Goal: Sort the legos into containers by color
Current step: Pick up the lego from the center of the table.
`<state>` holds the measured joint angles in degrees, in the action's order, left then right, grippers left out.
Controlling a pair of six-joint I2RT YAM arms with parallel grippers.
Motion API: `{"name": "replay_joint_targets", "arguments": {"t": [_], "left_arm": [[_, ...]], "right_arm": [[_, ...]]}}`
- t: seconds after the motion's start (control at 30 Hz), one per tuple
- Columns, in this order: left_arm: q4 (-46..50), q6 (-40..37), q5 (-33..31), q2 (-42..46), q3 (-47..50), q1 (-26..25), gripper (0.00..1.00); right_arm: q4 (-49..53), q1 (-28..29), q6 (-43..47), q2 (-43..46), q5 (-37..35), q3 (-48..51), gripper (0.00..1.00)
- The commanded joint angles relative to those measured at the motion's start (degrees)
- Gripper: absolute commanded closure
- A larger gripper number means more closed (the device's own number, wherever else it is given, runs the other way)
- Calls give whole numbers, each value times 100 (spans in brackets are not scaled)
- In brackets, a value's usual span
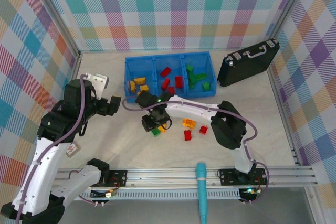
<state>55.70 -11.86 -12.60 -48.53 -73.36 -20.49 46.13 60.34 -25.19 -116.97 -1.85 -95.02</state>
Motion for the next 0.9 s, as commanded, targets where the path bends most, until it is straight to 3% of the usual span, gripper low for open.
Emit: {"name": "replay_joint_targets", "arguments": {"t": [0.0,0.63,0.87], "left_arm": [[-52,-100,-130,130,118,-16,0],[-84,-99,-85,122,218,-16,0],[-77,-88,-14,6,219,-16,0]], "right_arm": [[141,99,-204,-142,88,-250,51],[572,207,148,-701,-525,-488,43],[520,211,232,-910,-412,-577,43]]}}
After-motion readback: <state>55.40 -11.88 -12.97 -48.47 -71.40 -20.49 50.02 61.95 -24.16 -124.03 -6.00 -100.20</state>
